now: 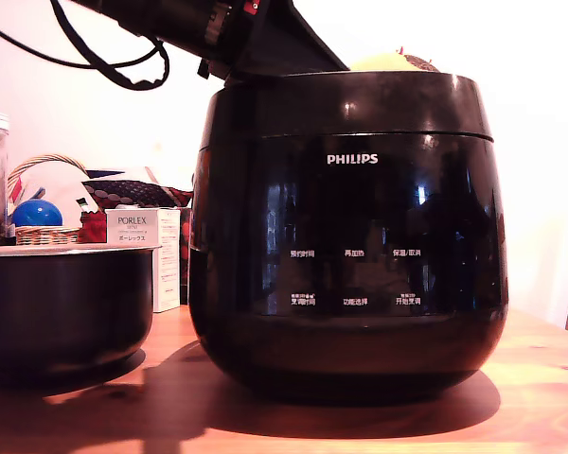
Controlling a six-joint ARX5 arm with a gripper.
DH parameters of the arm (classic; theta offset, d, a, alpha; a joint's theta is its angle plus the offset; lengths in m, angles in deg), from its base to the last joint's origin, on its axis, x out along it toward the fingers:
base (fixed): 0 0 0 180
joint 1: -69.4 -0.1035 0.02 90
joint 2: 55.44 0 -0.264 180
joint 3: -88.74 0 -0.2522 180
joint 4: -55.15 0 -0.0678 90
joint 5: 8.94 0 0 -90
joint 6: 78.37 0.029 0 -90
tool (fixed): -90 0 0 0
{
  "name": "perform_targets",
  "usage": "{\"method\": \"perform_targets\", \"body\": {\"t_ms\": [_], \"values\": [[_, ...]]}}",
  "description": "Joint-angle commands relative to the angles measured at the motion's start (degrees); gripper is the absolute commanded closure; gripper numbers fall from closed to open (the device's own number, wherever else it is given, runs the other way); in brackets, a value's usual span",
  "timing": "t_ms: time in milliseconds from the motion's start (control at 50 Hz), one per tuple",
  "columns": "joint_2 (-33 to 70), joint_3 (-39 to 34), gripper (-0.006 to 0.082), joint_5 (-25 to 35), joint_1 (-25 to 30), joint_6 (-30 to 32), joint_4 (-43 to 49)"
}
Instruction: Open the rice cooker by pressing the large metal button on the top of its lid with medium force
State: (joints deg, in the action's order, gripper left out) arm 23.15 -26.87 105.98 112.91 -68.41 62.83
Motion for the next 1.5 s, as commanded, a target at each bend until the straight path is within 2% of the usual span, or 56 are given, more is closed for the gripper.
{"method": "perform_targets", "body": {"t_ms": [0, 260, 680, 820, 940, 960, 1000, 1020, 1060, 1080, 1220, 1480], "values": [[2.5, -3.3, 0.0786, -1.6, 0.2, 0.7, 5.0], [3.6, -3.3, 0.0786, -3.0, 0.2, 2.1, 9.3], [7.2, -3.3, 0.0786, -3.1, 2.0, 2.4, 9.8], [6.4, -3.2, 0.0786, -2.8, 2.0, 0.0, 5.6], [4.6, -3.2, 0.0786, -1.4, 2.0, -1.9, -1.4], [4.4, -3.2, 0.0786, -1.4, 2.0, -5.9, -2.7], [3.7, -3.2, 0.0786, -1.4, 2.0, -5.9, -5.6], [3.5, -3.2, 0.0786, -1.5, 2.0, -8.9, -6.7], [3.0, -3.2, 0.0786, -1.6, 2.0, -9.1, -9.3], [2.8, -3.2, 0.0786, -2.1, 2.0, -11.4, -10.5], [1.7, -3.2, 0.0786, -4.4, 2.0, -14.7, -16.7], [-1.6, -3.2, 0.0786, -12.2, 2.0, -15.1, -18.5]]}}
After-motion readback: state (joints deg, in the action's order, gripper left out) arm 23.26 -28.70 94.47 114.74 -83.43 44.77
